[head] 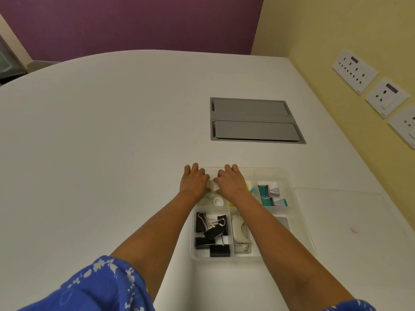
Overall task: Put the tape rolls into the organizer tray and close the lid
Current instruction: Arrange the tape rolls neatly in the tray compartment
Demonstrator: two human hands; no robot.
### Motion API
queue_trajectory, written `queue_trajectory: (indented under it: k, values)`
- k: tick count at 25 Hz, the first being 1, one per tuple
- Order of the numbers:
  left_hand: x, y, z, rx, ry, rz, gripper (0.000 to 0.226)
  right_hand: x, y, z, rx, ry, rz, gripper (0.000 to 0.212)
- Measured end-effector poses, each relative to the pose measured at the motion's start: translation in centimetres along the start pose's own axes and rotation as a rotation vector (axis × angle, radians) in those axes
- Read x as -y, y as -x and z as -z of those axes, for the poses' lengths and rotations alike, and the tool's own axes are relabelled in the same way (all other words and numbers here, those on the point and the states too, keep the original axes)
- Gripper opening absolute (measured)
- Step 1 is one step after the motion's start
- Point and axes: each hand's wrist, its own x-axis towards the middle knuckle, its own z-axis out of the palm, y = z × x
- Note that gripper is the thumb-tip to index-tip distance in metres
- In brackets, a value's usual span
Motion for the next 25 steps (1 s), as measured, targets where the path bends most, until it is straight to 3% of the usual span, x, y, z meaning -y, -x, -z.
queue_trajectory:
  k: [9,15,25]
  values:
    - [-0.5,-0.2,-0.3,-0.001,-0.039,0.0,0.047,0.5,0.5,0.6,-0.038,-0.041,-0.058,0.028]
    - [-0.5,1.1,-0.6,-0.14,0.062,-0.009,0.027,0.7,1.6,1.1,-0.102,-0.212,0.037,0.022]
    - [-0.7,2.3,-0.4,-0.017,-0.002,-0.037,0.032,1.1,2.4,0.6,-0.032,-0.212,0.063,0.022]
